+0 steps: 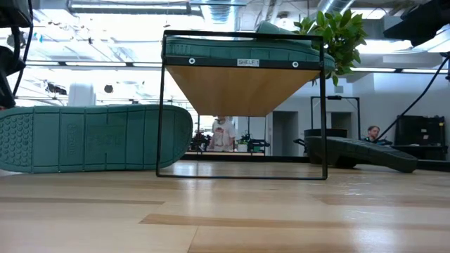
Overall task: Pick and place slides into the shelf
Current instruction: Put the green slipper on the shelf
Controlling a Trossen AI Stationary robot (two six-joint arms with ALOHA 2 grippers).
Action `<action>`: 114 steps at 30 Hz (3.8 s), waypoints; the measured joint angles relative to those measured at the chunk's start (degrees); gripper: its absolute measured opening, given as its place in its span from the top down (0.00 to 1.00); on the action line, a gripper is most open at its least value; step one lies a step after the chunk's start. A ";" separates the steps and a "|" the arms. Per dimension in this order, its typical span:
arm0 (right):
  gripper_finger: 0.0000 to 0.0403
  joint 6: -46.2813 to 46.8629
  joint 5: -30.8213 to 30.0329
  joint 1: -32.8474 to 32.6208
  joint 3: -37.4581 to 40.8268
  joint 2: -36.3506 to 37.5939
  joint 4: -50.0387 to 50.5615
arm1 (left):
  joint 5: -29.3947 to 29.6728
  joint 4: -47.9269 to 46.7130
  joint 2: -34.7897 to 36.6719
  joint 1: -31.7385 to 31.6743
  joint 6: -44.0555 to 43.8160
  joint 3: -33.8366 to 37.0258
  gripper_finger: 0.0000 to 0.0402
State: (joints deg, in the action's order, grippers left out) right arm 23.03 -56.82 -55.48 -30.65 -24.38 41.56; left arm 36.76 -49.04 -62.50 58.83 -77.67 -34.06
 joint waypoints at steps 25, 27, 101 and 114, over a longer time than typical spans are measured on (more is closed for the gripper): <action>0.37 0.02 0.00 0.00 0.00 0.00 0.00 | 1.56 2.18 -0.13 0.00 -0.97 0.13 0.76; 0.37 0.06 0.00 0.00 0.00 0.00 0.00 | 2.23 1.94 -0.34 0.00 -0.97 0.17 0.76; 0.37 0.55 1.36 0.00 0.00 -0.02 -0.02 | 0.00 11.06 -21.09 -5.05 -6.36 0.26 0.43; 0.37 0.55 1.37 0.00 0.00 -0.02 0.00 | -0.37 10.95 -21.07 -5.04 -8.30 0.22 0.80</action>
State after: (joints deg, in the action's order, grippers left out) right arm 23.57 -55.45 -55.48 -30.65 -24.40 41.56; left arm 36.38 -38.09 -83.57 53.78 -85.97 -33.85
